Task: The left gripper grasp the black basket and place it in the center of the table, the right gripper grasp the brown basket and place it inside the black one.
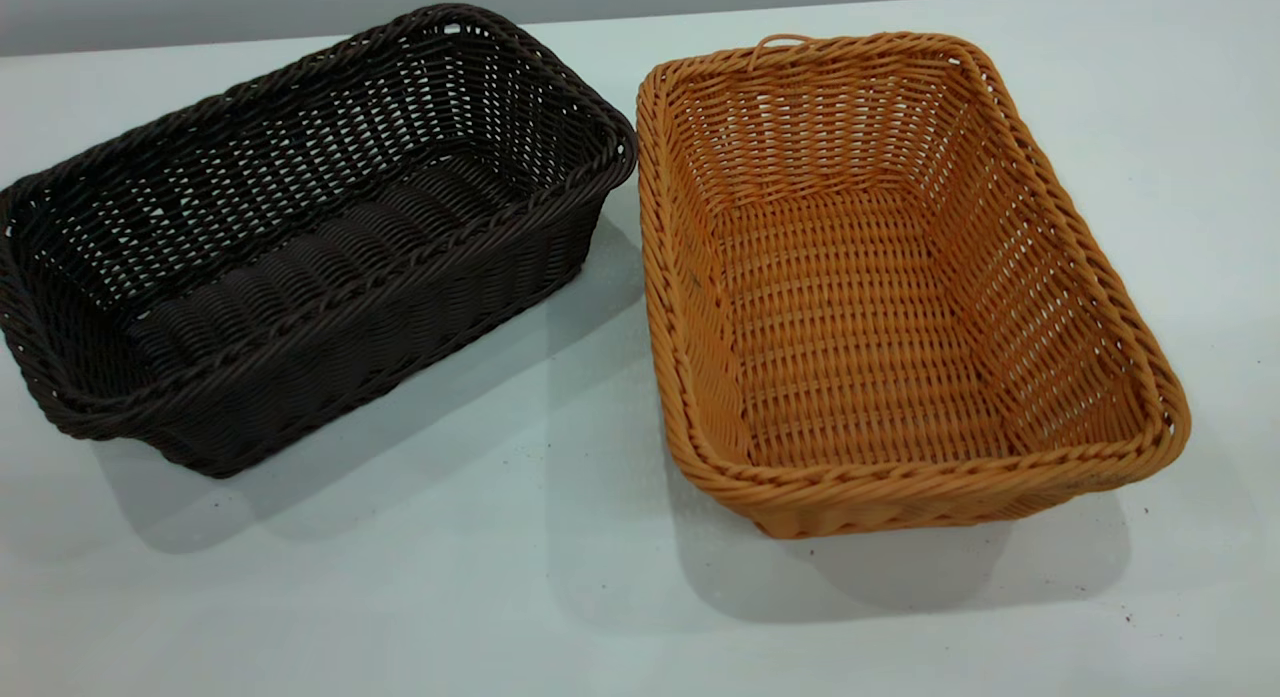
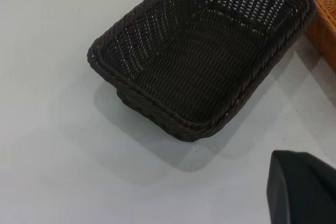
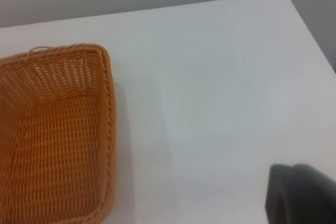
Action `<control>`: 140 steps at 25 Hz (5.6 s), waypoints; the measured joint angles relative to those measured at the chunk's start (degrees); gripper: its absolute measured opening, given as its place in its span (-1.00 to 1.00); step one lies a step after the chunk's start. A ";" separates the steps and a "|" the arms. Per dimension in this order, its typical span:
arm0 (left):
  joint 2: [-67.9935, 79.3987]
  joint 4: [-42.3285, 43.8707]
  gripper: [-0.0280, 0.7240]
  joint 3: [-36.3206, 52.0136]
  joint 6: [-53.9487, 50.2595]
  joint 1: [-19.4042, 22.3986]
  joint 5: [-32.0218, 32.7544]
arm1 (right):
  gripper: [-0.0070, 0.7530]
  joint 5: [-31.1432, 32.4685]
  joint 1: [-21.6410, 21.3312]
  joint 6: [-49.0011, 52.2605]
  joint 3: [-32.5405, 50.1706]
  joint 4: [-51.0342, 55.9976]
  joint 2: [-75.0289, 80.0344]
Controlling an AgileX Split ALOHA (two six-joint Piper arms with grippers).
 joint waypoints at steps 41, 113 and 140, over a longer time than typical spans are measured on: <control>0.00 0.06 -0.93 0.00 0.05 0.00 0.00 | -0.98 -0.05 0.06 0.11 0.00 1.45 0.00; 49.36 1.09 0.24 -26.86 -1.52 0.00 -26.79 | 0.52 -21.88 4.15 4.00 -14.36 3.76 33.30; 84.87 0.08 0.24 -42.52 16.23 0.00 -55.83 | 0.51 7.01 4.15 15.09 -14.12 37.73 45.04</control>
